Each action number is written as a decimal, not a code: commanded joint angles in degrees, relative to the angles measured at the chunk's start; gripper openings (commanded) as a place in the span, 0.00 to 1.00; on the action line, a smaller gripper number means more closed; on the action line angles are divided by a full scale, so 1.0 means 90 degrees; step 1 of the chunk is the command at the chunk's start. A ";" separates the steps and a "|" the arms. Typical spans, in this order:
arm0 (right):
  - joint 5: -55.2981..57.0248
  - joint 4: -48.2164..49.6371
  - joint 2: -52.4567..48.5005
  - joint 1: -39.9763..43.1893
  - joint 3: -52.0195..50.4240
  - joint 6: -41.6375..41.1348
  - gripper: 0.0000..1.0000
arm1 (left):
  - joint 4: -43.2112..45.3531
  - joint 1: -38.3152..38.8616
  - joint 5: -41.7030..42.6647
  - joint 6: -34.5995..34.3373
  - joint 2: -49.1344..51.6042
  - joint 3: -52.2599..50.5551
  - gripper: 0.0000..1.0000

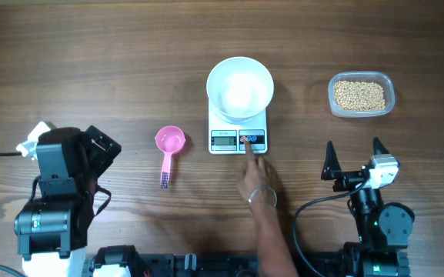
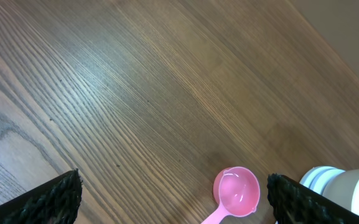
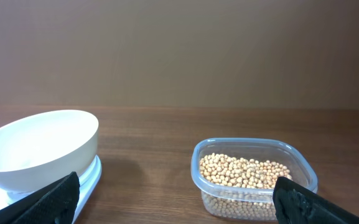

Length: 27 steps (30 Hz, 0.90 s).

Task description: Scoop item into bowl and weigh 150g on scale

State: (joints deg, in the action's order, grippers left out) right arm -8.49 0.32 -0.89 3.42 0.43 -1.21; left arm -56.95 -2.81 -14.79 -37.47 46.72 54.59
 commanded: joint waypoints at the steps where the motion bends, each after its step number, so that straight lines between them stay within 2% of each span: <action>1: 0.0070 0.0029 0.0051 -0.0039 -0.0015 -0.0036 1.00 | 0.0036 -0.0041 -0.0148 -0.0102 -0.0005 0.0024 1.00; 27: 0.0070 0.0029 0.0051 -0.0039 -0.0015 -0.0034 1.00 | 0.0109 -0.0041 -0.0148 -0.0102 -0.0005 0.0024 1.00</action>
State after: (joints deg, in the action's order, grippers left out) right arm -8.49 0.32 -0.89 3.42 0.43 -1.21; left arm -56.34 -2.81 -15.16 -37.65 46.72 54.59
